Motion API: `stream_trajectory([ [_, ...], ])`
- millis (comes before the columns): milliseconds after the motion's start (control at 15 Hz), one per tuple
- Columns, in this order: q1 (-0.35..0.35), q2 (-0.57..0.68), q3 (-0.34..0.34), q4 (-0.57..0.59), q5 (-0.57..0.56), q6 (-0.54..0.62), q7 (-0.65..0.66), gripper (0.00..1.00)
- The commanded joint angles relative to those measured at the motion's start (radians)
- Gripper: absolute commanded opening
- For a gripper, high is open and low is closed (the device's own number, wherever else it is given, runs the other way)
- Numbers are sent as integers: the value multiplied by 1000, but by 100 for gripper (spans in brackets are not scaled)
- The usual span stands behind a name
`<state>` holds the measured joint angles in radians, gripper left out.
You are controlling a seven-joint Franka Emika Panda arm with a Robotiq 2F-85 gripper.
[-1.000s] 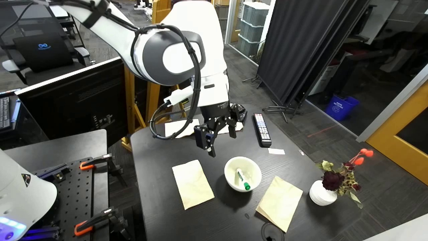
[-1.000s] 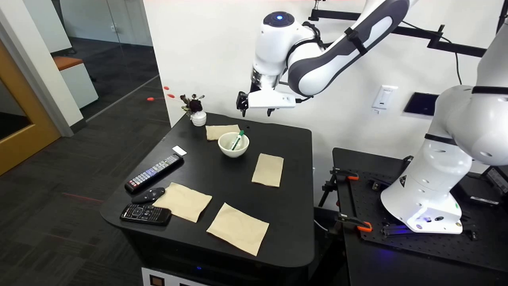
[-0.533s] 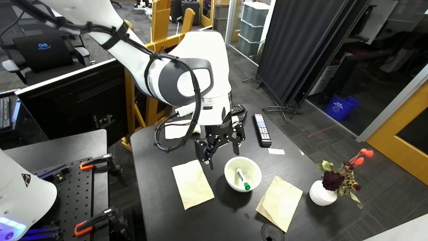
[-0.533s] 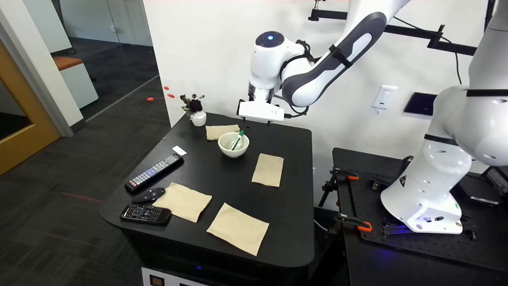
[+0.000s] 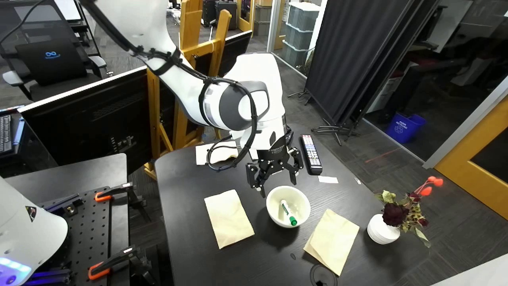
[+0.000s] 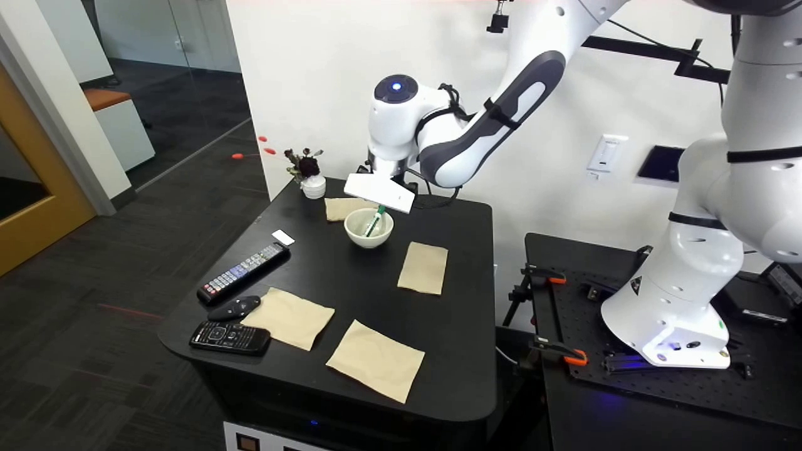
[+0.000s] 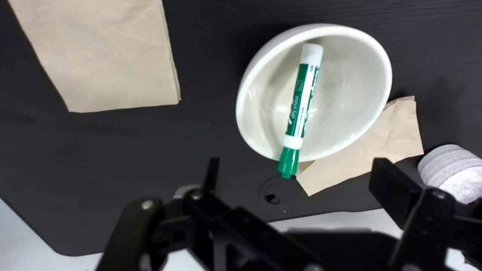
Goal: Take the green marker out of the white bowl
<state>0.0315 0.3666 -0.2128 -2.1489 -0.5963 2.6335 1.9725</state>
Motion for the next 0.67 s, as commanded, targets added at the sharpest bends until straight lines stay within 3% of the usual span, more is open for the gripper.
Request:
stream_trajectory([
  [0, 49, 106, -34, 106, 6, -10, 62, 100],
  [600, 76, 230, -86, 196, 118, -23, 39, 100],
])
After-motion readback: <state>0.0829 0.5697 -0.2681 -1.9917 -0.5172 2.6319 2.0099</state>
